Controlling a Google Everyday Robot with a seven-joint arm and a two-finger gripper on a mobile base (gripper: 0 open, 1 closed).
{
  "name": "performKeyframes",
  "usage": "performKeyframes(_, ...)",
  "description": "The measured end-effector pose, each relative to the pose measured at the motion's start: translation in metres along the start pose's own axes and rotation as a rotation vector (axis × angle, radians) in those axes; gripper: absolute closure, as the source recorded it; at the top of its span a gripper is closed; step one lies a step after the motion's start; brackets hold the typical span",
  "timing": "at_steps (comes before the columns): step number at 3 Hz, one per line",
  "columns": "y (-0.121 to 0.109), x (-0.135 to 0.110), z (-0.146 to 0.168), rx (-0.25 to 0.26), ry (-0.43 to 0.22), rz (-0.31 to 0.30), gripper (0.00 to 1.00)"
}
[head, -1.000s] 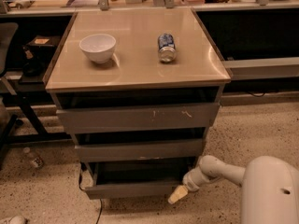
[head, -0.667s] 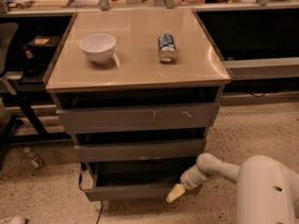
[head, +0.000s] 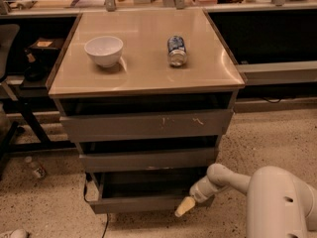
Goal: Open bottom drawer
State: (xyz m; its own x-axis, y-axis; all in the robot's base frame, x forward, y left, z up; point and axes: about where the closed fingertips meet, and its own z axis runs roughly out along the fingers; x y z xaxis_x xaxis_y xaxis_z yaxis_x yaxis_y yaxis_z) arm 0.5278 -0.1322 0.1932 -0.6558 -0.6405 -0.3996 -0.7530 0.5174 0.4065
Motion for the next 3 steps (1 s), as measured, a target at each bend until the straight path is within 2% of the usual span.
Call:
performKeyframes(1, 0.009, 0.010, 0.001, -0.023, 0.026, 0.022, 0.00)
performKeyframes(3, 0.048, 0.037, -0.007, -0.059, 0.023, 0.096, 0.00)
